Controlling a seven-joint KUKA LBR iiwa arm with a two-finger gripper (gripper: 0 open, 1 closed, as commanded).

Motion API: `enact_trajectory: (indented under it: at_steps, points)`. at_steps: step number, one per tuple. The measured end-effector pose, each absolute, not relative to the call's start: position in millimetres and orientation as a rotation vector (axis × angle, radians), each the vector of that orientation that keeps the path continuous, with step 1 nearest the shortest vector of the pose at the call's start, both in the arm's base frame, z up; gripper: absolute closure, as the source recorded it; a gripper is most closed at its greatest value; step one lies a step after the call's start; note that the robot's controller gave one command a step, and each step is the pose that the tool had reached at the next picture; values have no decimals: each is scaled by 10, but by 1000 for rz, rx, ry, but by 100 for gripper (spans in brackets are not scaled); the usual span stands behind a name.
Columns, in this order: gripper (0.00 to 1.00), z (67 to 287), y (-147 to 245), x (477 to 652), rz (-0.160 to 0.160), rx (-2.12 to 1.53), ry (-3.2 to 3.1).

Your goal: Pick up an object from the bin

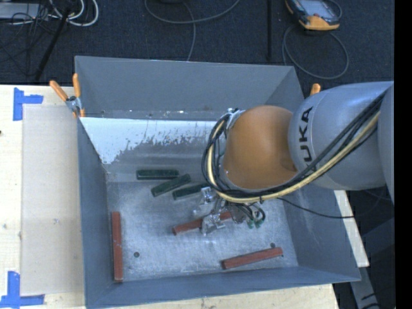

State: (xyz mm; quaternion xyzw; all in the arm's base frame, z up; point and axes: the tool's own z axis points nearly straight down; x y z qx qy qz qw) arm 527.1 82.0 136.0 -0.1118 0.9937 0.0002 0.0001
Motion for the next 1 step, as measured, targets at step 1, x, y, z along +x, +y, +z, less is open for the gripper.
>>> enact_trajectory:
  at_steps: [1]
  points:
    - [100, 1493, 822, 5274, 1, -351, 3120]
